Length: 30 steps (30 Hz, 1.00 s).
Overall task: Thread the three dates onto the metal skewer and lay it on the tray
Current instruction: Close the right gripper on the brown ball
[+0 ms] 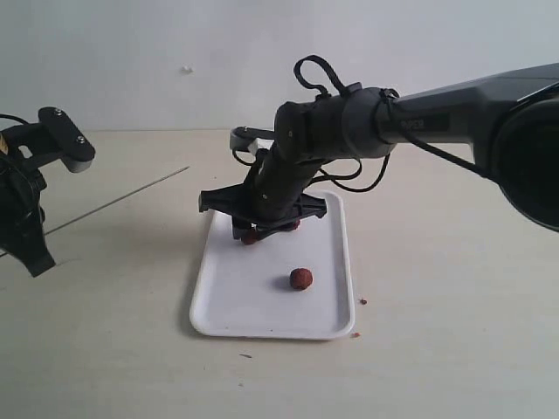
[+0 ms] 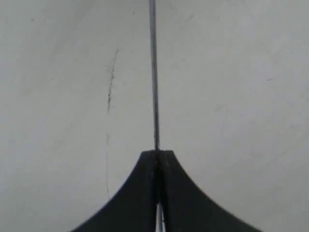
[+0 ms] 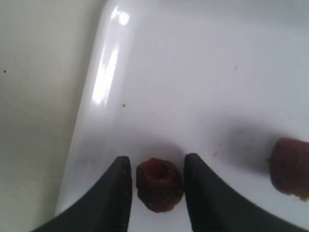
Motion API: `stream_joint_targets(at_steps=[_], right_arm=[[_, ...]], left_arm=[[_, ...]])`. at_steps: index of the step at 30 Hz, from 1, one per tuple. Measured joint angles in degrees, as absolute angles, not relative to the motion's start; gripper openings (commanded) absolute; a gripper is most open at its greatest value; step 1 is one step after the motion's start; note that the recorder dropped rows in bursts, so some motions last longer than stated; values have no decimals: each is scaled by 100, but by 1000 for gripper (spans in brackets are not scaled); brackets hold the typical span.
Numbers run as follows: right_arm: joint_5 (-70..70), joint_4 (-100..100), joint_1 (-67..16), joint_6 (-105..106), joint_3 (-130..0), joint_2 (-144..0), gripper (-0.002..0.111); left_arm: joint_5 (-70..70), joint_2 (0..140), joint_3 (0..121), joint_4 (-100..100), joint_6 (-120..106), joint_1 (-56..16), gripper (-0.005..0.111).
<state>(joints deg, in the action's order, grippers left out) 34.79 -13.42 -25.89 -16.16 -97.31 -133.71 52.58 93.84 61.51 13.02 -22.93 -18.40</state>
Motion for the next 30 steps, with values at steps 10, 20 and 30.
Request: stream_joint_targets(at_steps=[10, 20, 30], right_arm=[[3479, -1342, -2589, -1616, -9731, -13375, 28], [3479, -1353, -2589, -1647, -9731, -13375, 27], [3479, -1353, -2589, -1822, -9731, -13375, 23]], left_arm=[[5248, 9384, 6151, 1293, -2293, -1840, 0], [5248, 9384, 6151, 1030, -2282, -1840, 0], [5248, 9384, 6151, 1008, -2282, -1840, 0]])
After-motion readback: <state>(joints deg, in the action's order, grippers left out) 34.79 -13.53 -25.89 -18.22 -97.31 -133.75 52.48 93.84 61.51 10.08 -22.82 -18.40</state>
